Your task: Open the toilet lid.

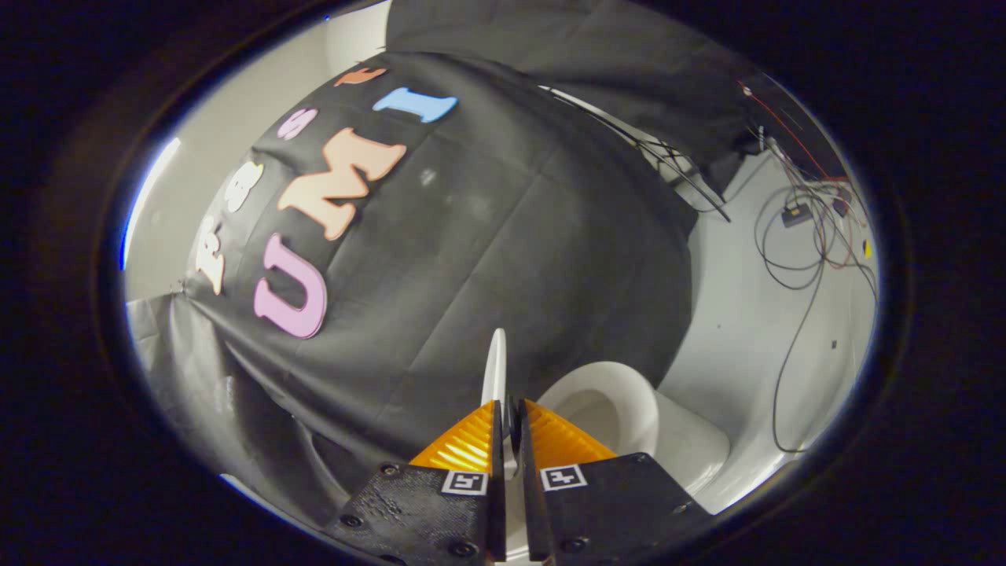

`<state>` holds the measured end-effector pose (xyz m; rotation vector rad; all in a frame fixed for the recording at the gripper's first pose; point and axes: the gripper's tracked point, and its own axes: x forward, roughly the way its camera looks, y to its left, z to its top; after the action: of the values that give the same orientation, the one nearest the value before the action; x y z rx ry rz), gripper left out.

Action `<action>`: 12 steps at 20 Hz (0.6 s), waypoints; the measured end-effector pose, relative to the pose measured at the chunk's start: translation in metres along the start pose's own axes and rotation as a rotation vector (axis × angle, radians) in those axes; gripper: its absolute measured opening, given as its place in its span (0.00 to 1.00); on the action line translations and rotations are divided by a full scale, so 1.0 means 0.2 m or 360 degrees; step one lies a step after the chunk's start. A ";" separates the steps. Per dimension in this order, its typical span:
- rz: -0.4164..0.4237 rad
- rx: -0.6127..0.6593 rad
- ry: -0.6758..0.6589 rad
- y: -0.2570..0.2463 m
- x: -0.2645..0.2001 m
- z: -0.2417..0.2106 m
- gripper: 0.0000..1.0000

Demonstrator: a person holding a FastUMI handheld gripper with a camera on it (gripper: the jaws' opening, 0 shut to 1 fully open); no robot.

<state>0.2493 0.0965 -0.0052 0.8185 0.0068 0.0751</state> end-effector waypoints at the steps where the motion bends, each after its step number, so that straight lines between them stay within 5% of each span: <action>1: 0.0024 -0.0037 -0.0006 0.07 0.00 0.01 0.10; 12: 0.0157 -0.0459 0.0030 0.68 0.02 -0.04 0.10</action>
<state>0.2445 0.1963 0.0883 0.5293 -0.0261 0.1728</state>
